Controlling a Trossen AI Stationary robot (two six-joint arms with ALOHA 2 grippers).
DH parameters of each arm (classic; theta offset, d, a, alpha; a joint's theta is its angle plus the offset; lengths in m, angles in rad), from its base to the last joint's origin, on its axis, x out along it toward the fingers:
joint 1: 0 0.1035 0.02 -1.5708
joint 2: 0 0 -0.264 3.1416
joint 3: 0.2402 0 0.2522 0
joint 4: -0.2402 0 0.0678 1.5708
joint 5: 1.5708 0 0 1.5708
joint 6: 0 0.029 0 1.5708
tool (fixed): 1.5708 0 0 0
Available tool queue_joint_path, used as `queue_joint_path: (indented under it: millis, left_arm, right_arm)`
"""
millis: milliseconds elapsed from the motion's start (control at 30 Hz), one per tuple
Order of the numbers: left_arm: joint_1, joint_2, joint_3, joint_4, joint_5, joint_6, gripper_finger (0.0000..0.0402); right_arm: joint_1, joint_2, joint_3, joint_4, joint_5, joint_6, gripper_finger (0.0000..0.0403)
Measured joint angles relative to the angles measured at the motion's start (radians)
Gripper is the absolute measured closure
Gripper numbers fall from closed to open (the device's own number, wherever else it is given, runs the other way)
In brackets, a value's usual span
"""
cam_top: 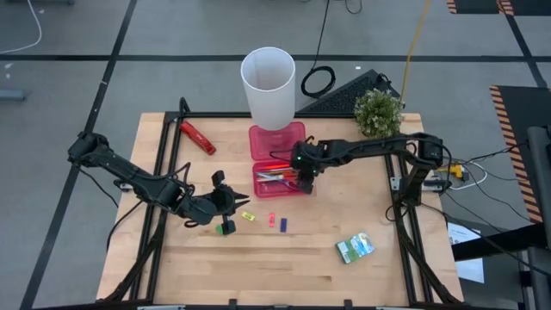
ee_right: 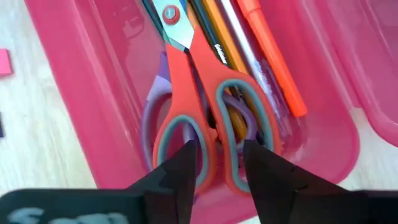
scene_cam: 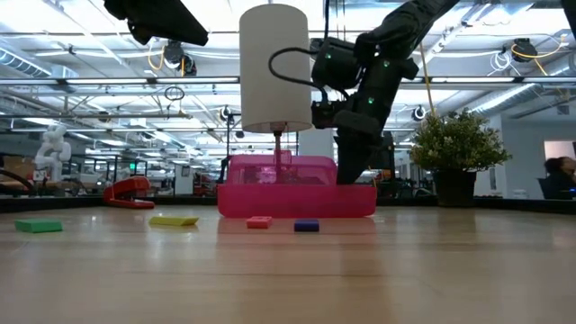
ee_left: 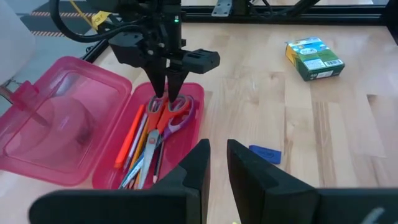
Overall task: Pack school essentials
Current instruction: Put the orange scissors into the pink supply box, then put the green eraser into the pink supply box
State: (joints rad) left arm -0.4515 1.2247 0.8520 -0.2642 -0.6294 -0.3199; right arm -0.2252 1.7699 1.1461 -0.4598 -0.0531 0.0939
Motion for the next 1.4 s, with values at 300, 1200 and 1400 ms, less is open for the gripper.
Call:
queue_joint_path:
  millis: [300, 1200, 1400]
  left_arm:
    - [-0.012, 0.000, 0.000, -0.003, 0.002, -0.015, 0.0344]
    - [-0.151, 0.219, -0.002, -0.441, 0.429, -0.087, 0.0157]
    - [-0.092, 0.242, 0.000, -0.438, 0.475, 0.110, 0.0175]
  right_arm:
    - [0.038, -0.054, -0.001, 0.015, 0.000, 0.016, 0.0242]
    - [0.578, -0.600, -0.365, 0.117, 0.081, 0.233, 0.0241]
    - [0.595, -0.652, -0.377, 0.107, 0.082, 0.261, 0.0242]
